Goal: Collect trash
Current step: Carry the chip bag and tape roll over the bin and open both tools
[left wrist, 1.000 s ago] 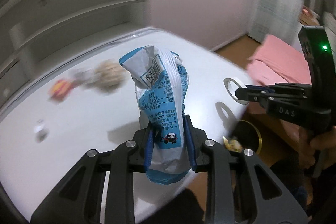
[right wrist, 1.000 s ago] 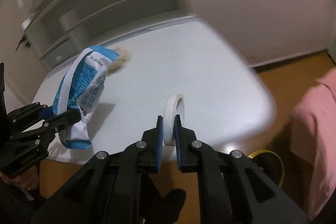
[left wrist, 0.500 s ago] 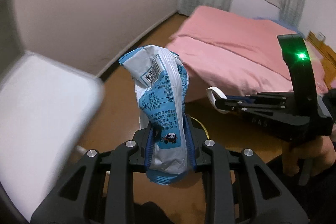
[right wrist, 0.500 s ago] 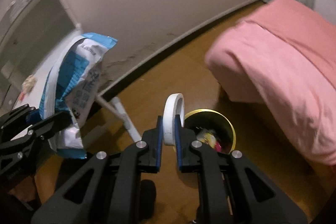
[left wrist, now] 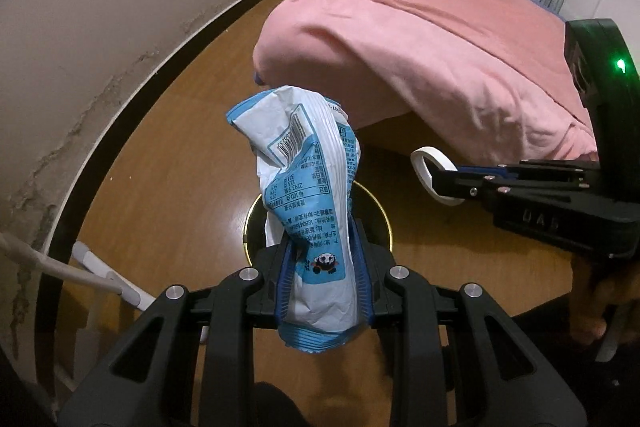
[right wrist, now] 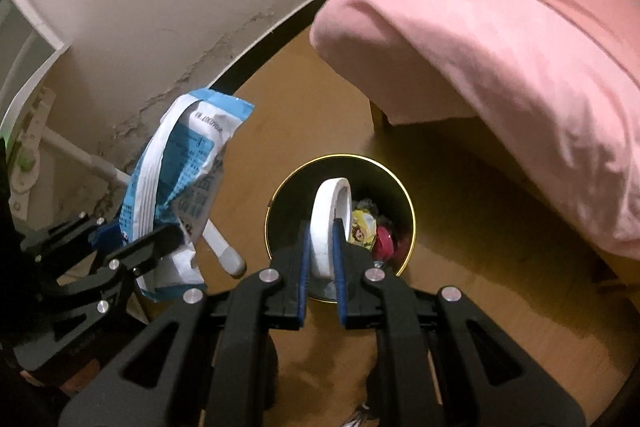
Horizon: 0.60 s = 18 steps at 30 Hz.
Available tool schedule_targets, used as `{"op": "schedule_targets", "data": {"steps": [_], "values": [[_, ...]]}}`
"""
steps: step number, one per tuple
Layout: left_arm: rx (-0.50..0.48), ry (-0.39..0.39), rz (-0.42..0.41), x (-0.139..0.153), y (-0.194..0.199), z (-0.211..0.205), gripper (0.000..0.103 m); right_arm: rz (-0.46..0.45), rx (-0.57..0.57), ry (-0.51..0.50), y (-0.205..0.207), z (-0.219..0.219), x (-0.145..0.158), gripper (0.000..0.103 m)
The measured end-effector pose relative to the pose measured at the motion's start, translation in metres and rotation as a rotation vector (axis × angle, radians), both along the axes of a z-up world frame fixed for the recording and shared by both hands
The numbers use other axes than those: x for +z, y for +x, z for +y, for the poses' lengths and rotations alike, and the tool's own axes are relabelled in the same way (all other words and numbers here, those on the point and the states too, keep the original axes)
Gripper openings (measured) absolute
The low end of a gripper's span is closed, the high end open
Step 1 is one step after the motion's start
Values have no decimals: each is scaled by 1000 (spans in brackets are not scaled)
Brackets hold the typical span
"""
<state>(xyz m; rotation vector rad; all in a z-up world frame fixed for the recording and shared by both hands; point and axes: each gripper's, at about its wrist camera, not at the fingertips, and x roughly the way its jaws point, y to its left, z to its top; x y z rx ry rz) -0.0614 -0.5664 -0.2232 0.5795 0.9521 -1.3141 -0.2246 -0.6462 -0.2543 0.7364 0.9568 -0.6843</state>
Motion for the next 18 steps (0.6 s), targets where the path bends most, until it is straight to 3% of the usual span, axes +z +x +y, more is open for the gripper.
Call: {"op": "schedule_targets", "data": {"steps": [16,18], "values": [[-9,31,23,-13,5,-10,27,-26,-32,48,11,-8,-6,12],[-11,37,20,-15,5,-10,27,-23,-36,50,12,-9,-8,20]]}}
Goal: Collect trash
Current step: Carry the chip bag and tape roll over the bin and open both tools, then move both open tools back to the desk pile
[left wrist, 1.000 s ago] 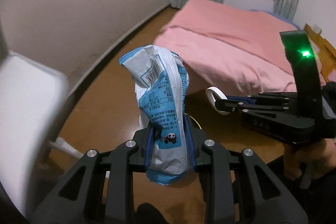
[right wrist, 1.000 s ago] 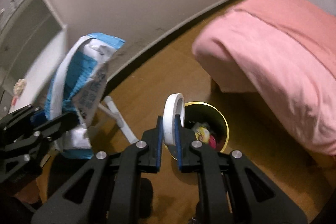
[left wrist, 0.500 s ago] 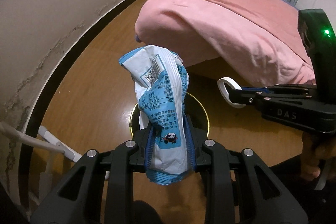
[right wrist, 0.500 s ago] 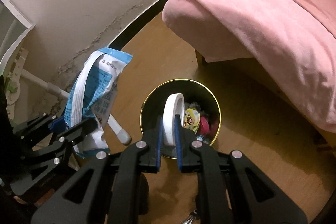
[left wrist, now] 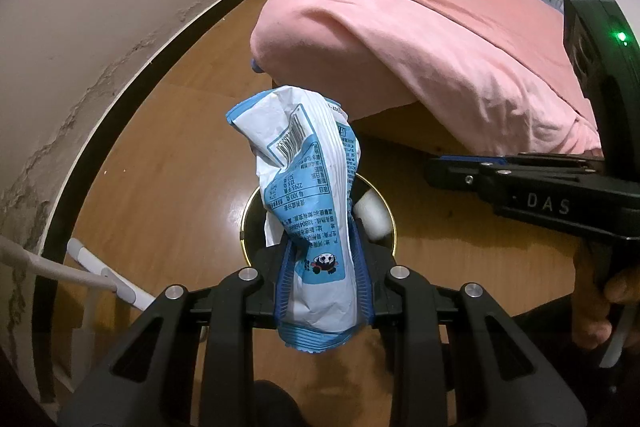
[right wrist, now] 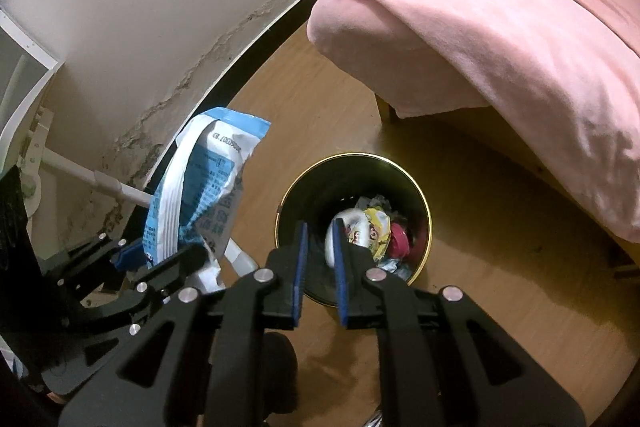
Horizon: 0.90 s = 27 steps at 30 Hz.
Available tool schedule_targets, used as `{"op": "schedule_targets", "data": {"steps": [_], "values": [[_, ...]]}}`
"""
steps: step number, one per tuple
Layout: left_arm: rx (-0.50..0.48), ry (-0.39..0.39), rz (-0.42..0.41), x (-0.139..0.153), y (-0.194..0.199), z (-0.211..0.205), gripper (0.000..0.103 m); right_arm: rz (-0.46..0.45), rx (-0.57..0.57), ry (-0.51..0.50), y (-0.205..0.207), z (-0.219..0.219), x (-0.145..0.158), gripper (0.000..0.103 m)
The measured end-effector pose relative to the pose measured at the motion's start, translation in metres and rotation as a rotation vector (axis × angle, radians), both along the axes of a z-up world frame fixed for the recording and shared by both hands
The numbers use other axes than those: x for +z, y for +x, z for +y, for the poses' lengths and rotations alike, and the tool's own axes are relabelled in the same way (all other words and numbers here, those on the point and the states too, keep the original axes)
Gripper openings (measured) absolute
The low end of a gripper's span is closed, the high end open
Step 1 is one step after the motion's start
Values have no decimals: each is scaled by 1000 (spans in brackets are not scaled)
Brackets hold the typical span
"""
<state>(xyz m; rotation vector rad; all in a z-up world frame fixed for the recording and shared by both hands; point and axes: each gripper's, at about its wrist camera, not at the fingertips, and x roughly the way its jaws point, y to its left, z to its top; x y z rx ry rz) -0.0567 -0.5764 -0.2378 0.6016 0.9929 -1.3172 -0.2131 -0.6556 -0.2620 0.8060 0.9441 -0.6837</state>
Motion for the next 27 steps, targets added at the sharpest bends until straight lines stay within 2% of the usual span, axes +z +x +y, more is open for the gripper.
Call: {"op": "schedule_targets", "data": {"steps": [2,3,6,7,10,23,27], "values": [[-1,2,4,-1,0,0,27,-3,-7,-3,-2,0,1,55],[-1,3,5,-1,-1,-1,27,-5,-16,-15,-3,0,3,58],[0,6,8,-2,-2,-3,28,-16,-27,-21,-7,-2,6,58],[-1,6,9,-2,-2,-4,33,-19,-34,-20,-8,-2,7,58],[-4,0,14,-3,-5,-6,61,-20,-41,-23,-11,-4,6,58],[-16,0,-4,-4,-19,-14,66,-28,-64,-28,-26,-7,10,59],[-5,-14,-28,1,-20,-8,77,-21,-62,-50,-29,-5,16,65]]}}
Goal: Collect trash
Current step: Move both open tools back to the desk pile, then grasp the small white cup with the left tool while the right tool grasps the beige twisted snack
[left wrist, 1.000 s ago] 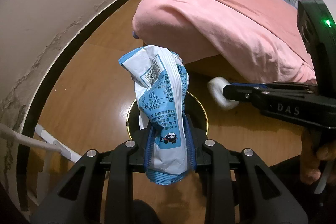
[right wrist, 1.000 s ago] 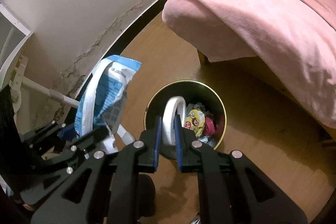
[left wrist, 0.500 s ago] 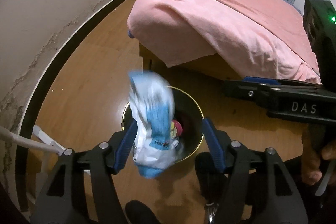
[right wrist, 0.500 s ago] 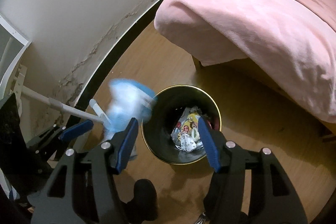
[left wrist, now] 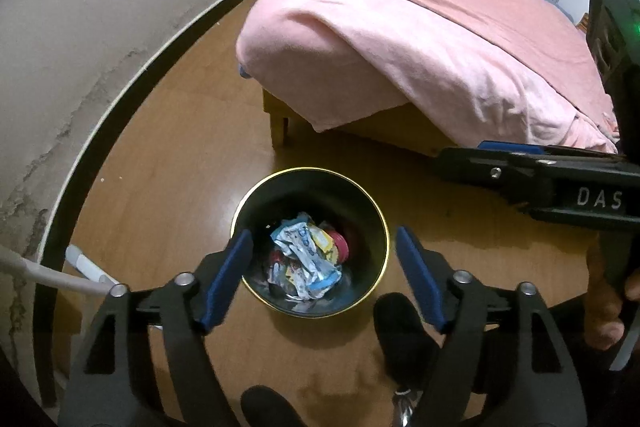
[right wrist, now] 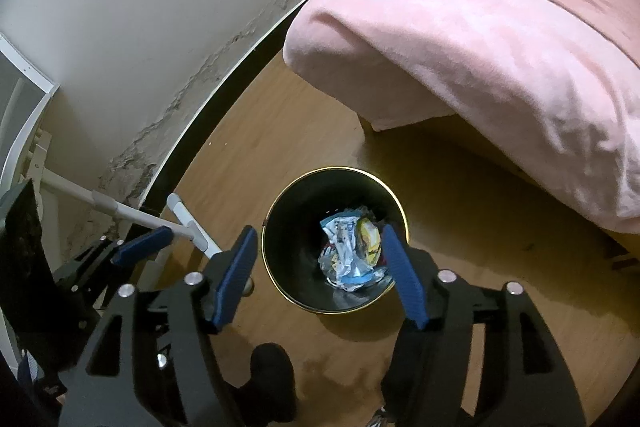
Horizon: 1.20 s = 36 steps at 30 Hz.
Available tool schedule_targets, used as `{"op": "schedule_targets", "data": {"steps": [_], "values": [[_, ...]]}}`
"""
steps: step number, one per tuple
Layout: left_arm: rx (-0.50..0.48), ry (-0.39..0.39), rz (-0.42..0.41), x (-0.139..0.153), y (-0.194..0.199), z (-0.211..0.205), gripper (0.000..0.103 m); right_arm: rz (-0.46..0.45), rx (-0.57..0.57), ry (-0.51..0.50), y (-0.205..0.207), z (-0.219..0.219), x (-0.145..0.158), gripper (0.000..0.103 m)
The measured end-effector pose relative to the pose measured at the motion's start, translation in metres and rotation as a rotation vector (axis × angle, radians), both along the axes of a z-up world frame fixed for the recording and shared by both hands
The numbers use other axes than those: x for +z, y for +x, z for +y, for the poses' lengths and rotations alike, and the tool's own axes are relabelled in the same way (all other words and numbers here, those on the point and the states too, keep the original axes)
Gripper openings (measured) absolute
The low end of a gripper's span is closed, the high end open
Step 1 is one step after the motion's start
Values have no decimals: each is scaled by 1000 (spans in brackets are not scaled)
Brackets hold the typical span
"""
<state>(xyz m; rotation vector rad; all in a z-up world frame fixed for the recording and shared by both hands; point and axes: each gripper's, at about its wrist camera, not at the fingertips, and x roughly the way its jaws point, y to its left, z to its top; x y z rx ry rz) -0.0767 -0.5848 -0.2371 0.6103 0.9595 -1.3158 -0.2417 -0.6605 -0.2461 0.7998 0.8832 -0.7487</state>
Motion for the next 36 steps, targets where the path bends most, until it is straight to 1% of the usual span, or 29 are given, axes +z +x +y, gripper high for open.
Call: {"op": "schedule_targets", "data": {"steps": [2,3,4,5,6,7,9,12,15,17,19,20,21,23,25,26,27,28,30,33,36], "values": [[18,-10,-20,9,1,7,84,10,4,-28,0,3,7,65],[23,-15,-20,13,2,11,85,21,8,-59,1,7,13,66],[34,-26,-12,21,5,18,85,37,16,-98,2,13,21,70],[50,-37,5,31,8,26,89,45,24,-121,4,17,26,73],[66,-54,27,43,12,38,91,49,43,-151,7,25,34,79],[73,-62,37,50,15,45,92,35,57,-173,11,32,45,82],[87,-74,34,73,20,66,92,5,68,-193,20,39,64,84],[125,-113,-28,124,34,116,93,-69,117,-229,42,61,101,87],[178,-146,-74,164,53,170,93,-135,187,-263,72,92,136,89],[242,-170,-141,190,74,218,95,-167,255,-276,98,117,155,91],[347,-171,-227,209,101,270,96,-185,338,-286,128,145,169,91],[384,-163,-245,213,113,287,96,-189,400,-292,150,166,176,92],[430,-151,-260,216,126,307,96,-191,436,-297,165,180,180,92],[570,-108,-297,216,160,354,96,-192,512,-305,198,210,186,93],[691,-62,-328,212,189,395,96,-189,592,-304,236,239,190,94],[754,-32,-340,208,203,414,96,-178,648,-302,262,260,190,95],[823,-4,-353,204,218,436,96,-169,676,-302,278,271,189,95],[866,4,-346,200,229,453,96,-156,705,-303,294,284,187,95],[924,24,-318,193,246,475,96,-118,765,-293,334,310,178,95],[993,38,-251,180,267,504,96,-76,812,-281,379,335,166,95],[1020,54,-206,169,281,510,96,-40,829,-281,415,357,156,95]]}}
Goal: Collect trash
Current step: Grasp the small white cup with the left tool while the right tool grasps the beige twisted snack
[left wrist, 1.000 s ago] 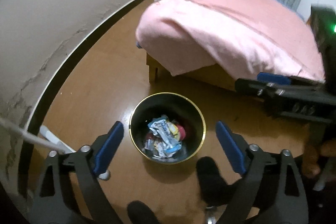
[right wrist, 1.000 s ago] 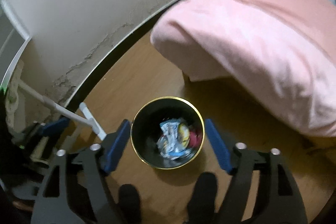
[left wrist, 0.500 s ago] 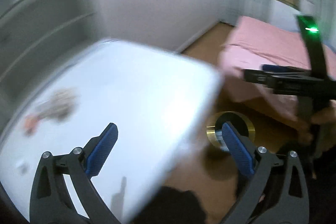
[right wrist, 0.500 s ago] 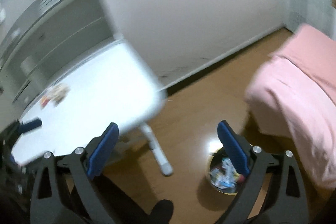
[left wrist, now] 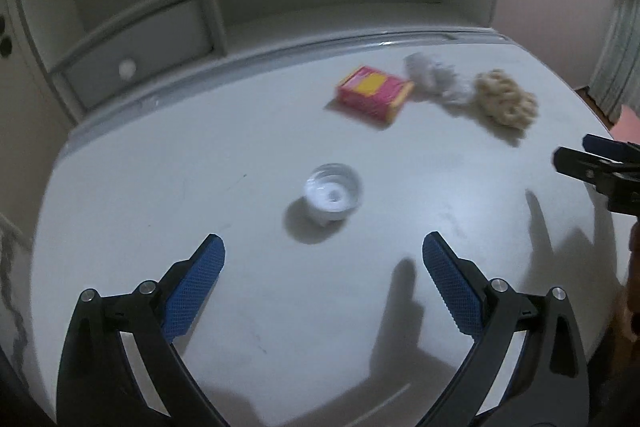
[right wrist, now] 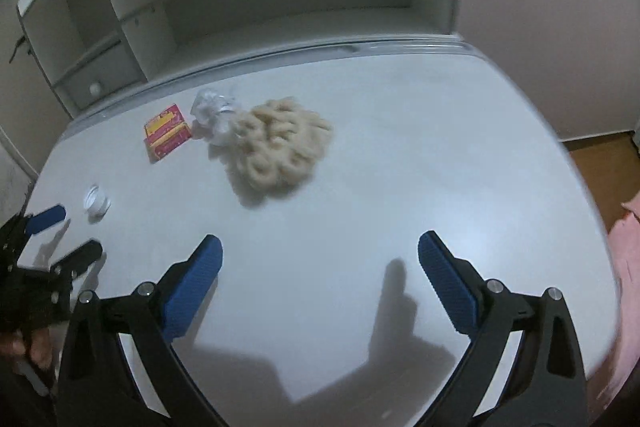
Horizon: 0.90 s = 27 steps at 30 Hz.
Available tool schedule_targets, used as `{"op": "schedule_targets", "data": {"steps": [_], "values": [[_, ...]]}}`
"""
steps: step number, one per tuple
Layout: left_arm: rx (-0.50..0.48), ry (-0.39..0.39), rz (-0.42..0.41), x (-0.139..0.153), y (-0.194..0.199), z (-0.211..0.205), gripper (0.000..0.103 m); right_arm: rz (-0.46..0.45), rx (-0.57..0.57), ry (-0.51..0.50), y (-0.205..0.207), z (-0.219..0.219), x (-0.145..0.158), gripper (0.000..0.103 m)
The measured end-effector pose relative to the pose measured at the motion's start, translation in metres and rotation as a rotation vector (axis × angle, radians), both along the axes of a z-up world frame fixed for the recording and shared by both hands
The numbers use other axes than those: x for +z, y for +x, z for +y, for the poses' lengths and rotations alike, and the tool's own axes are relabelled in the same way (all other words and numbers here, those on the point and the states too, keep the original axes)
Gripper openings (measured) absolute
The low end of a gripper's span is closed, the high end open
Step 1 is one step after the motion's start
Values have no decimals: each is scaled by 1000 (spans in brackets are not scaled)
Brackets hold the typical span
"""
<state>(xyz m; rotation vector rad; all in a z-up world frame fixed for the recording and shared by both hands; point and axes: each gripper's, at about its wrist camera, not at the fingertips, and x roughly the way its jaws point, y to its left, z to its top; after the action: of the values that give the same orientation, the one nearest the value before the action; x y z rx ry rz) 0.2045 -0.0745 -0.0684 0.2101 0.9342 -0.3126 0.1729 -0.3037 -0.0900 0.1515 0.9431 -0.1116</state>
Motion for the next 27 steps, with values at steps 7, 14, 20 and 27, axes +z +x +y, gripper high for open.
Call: {"op": "schedule_targets", "data": {"steps": [7,14,20,27], "values": [[24,-13,22,-7,19,0,96,30,-11,-51,48,22,-14,96],[42,-17,23,-9,34,0,96,35,-10,-79,70,27,-16,97],[39,-21,7,-7,32,1,82,24,-12,-82,69,26,-15,85],[37,-20,-32,-1,24,-3,29,-27,-40,-76,59,18,-9,21]]}}
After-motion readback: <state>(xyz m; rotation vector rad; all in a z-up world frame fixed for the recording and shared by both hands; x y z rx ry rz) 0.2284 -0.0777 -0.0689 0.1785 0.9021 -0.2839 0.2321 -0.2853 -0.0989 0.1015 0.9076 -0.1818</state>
